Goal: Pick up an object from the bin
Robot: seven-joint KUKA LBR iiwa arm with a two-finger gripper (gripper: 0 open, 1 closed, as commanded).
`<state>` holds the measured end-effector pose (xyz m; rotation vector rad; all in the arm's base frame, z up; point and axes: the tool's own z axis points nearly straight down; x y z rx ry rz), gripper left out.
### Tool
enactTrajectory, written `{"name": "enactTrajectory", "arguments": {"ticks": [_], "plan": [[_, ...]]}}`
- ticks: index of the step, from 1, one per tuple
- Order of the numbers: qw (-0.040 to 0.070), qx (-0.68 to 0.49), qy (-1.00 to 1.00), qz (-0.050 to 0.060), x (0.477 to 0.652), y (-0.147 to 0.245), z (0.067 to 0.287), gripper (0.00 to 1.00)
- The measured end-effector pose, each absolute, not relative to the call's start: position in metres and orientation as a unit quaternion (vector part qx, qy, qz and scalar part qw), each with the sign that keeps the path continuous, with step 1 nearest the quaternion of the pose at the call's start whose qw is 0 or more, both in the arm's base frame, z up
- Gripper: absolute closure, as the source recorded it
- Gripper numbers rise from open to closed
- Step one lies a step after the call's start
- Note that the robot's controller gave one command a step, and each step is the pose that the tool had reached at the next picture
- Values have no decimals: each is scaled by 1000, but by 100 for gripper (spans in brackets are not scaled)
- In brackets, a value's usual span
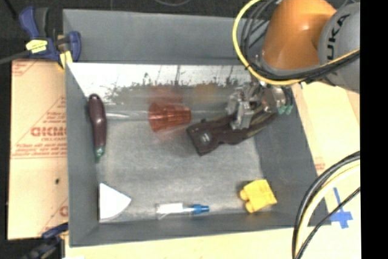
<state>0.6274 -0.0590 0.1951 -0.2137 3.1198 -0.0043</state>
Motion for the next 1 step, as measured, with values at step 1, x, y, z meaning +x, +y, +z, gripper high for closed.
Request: {"name": "enactTrajectory", "arguments": {"ticks": [1], "plan": [[10,-77,997,-2,620,-63,296,100]]}}
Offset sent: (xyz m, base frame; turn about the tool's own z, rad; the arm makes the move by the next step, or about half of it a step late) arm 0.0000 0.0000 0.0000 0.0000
